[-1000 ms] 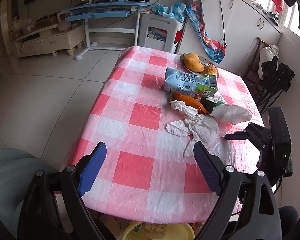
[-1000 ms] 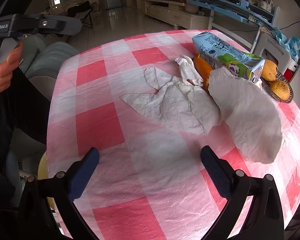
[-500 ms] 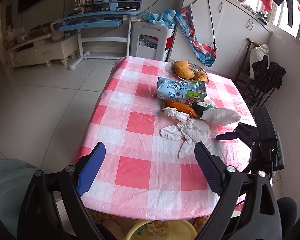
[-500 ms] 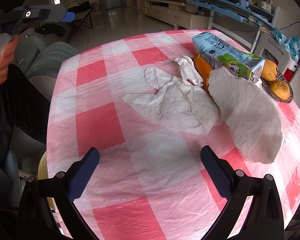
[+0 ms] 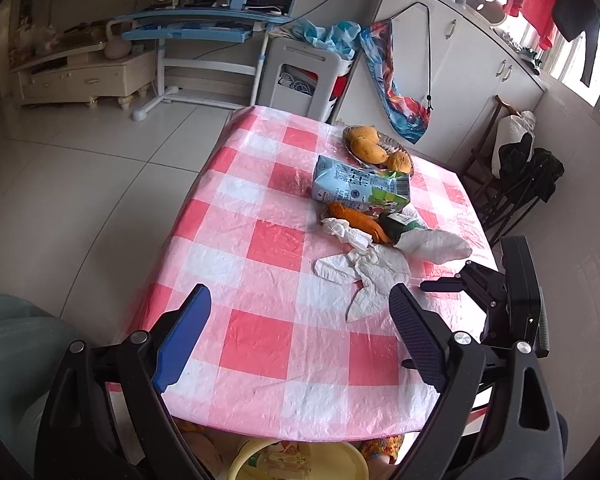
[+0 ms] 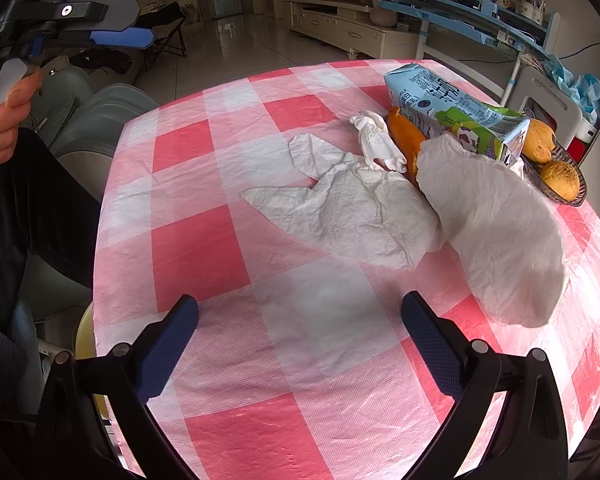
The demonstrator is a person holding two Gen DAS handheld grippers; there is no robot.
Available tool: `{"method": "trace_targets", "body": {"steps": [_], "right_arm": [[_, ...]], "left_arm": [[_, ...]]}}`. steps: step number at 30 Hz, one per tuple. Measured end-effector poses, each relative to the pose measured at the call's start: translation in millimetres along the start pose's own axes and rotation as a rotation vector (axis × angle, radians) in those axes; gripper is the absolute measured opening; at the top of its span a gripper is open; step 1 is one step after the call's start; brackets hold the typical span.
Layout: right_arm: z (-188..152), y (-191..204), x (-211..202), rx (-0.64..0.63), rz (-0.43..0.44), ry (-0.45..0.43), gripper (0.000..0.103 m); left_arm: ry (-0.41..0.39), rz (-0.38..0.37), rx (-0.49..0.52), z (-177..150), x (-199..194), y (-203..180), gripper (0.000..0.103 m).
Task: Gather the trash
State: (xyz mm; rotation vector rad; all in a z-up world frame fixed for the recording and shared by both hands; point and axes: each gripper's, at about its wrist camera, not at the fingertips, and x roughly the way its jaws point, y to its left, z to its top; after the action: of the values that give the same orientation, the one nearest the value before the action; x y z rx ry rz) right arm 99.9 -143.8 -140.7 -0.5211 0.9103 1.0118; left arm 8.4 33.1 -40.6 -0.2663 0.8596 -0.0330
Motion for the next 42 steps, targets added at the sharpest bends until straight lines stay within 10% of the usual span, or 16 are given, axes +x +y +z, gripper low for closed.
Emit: {"method": "trace_targets", "body": {"steps": [42], "right_arm": [[0.5, 0.7, -0.1, -0.001, 0.002, 0.0, 0.097]], "left_arm": [[-0.023, 0.026, 0.142, -15.9, -5.7, -39.3, 0.089]]}}
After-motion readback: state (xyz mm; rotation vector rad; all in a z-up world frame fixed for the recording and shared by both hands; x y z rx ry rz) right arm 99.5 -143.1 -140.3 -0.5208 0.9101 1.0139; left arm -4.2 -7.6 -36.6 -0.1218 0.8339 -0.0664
